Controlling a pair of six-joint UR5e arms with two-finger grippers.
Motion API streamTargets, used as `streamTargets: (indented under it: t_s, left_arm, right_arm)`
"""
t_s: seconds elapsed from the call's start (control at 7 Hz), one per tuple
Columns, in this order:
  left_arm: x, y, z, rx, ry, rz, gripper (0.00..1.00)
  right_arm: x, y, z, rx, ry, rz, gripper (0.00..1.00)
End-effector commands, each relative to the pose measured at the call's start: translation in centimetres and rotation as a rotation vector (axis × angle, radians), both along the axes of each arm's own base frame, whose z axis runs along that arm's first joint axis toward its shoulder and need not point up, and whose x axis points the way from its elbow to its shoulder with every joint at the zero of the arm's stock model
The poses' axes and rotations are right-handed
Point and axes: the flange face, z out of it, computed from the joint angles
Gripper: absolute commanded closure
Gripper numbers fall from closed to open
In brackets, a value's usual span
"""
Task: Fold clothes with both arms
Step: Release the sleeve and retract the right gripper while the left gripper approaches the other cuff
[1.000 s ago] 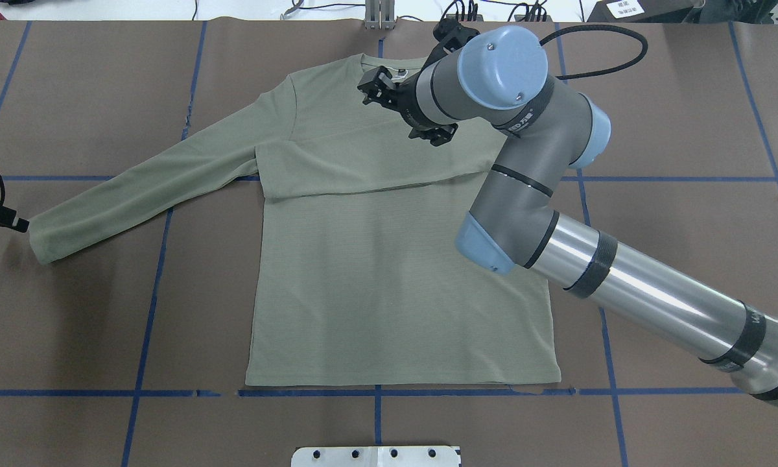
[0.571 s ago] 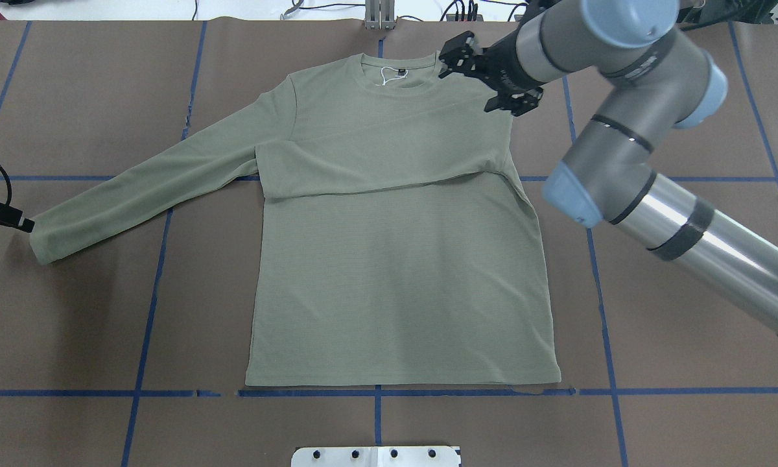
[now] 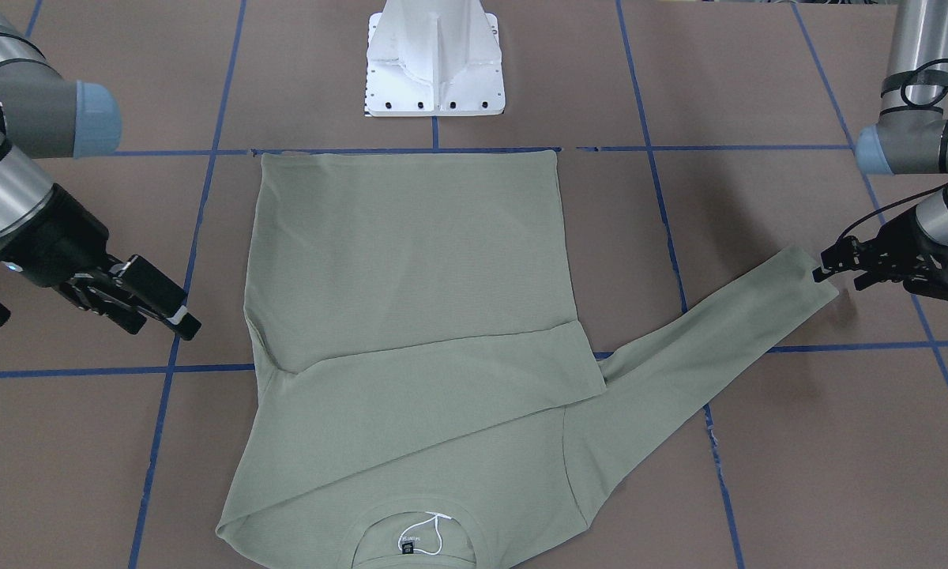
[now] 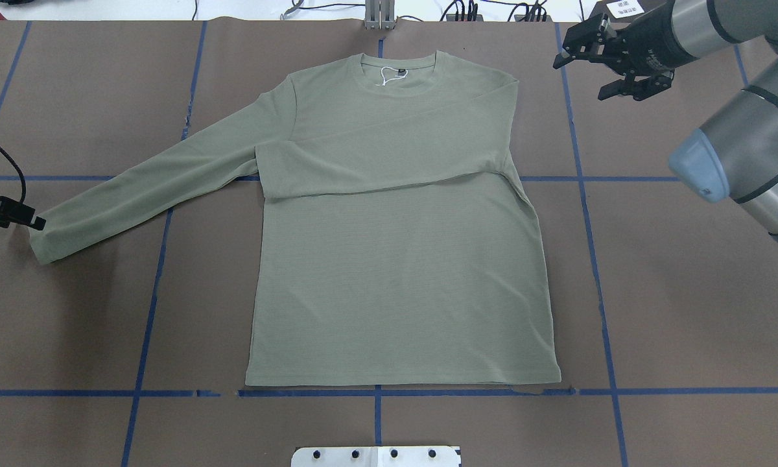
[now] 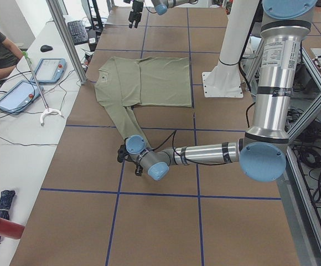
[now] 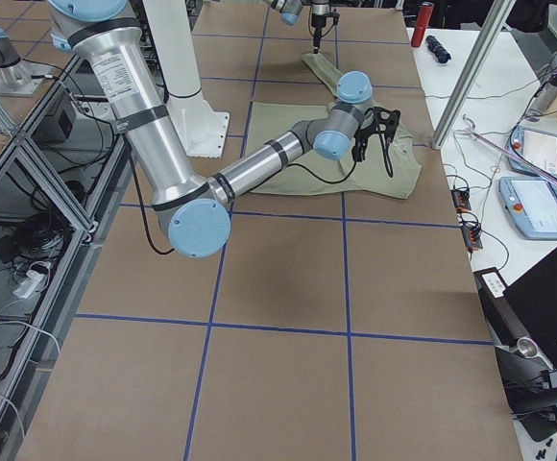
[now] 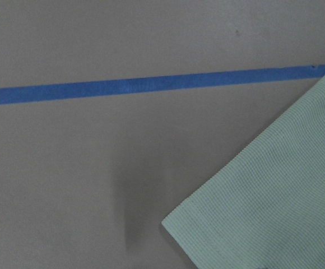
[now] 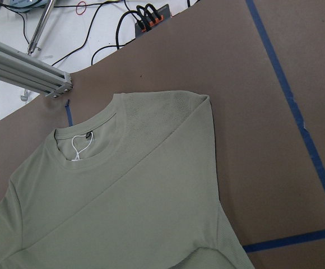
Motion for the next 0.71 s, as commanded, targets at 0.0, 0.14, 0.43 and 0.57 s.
streamTargets:
  t_s: [0.0,0.14,0.43,0.57]
  left_arm:
    - [0.39,-0.04,0.03,0.0,0.0,0.007,0.18]
    - [0.77,0.1,0.03,0.0,0.0,0.014,0.24]
    - [1.01,0.01,-0.21,0.004,0.002,0.017,0.31]
    - [1.01,0.01,-0.21,0.004,0.002,0.017,0.44]
  right_arm:
    - [1.44,0.85,1.41,-0.004,0.01,0.005,0.0]
    - [1.49,0.95,1.6,-0.005,0.01,0.005,0.0]
    - [1.54,1.04,1.98,-0.011,0.013,0.005,0.0]
    - [1.63,1.01,1.98,-0.011,0.013,0.006,0.0]
